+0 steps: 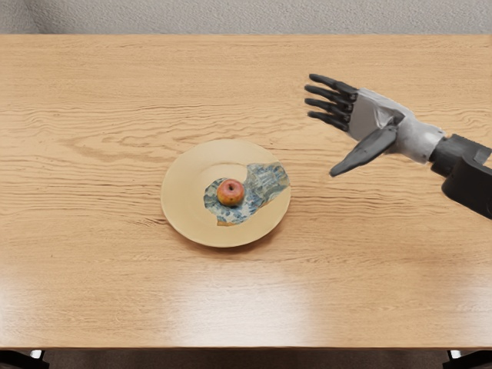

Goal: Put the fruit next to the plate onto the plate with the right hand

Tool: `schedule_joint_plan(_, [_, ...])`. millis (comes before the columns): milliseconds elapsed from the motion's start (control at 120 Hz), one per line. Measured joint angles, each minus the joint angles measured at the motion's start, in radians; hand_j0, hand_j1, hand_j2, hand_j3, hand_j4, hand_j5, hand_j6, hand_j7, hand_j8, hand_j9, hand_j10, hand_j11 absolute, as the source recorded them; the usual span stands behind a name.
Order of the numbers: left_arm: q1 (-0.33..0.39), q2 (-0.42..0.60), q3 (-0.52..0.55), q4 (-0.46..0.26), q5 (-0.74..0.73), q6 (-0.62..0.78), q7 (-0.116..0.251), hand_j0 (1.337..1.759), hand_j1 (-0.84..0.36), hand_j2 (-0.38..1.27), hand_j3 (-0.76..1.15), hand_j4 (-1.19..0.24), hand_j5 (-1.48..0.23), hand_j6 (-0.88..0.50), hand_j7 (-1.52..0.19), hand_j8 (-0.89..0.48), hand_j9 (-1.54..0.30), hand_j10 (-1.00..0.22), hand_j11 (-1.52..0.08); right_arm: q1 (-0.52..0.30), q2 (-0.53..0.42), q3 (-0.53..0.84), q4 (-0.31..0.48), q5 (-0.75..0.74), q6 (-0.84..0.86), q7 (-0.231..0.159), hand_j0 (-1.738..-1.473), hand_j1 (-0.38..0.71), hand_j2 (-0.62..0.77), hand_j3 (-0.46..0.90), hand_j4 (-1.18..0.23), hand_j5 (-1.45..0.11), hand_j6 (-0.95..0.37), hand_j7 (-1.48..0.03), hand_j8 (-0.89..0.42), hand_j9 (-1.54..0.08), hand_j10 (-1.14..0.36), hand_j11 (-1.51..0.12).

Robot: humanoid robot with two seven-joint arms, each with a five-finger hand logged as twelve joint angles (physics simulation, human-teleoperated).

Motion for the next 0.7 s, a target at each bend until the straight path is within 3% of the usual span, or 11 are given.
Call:
schedule_joint_plan(83, [0.0,0.0,0.0,0.0,0.0,0.0,0.0,1.658,0.35,0.0,0.0,0.0,0.0,0.0,0.0,0.0,0.0,0.0,0.0,-0.024,0.005,0.028,-0.111,0.08,0.039,0.032,-1.658,-0.32,0.0,0.0,-0.02,-0.03,-0.02,-0.03,-0.02,-0.03,-0.02,-0.03])
schedule_joint_plan(183, [0.0,0.0,0.0,0.0,0.0,0.0,0.0,1.658,0.35,0.0,0.0,0.0,0.0,0.0,0.0,0.0,0.0,0.0,0.0,-0.075,0.004,0.039,-0.172,0.165,0.058,0.043,-1.658,-0.32,0.0,0.0,-0.02,-0.03,-0.02,-0.03,-0.02,-0.03,-0.02,-0.03])
schedule_joint_plan(383, [0.001,0.0,0.0,0.0,0.0,0.0,0.0,1.658,0.35,0.0,0.0,0.0,0.0,0.0,0.0,0.0,0.0,0.0,0.0,-0.152,-0.054,0.045,-0.208,0.265,0.068,0.045,-1.658,-0.33,0.0,0.0,-0.02,-0.03,-0.02,-0.03,-0.02,-0.03,-0.02,-0.03])
schedule_joint_plan(700, [0.005,0.0,0.0,-0.001,0.0,-0.001,0.0,1.658,0.35,0.0,0.0,0.0,0.0,0.0,0.0,0.0,0.0,0.0,0.0,-0.157,-0.051,0.029,-0.253,0.287,0.07,0.042,-1.658,-0.33,0.0,0.0,-0.02,-0.02,-0.02,-0.02,-0.02,-0.02,-0.02,-0.02])
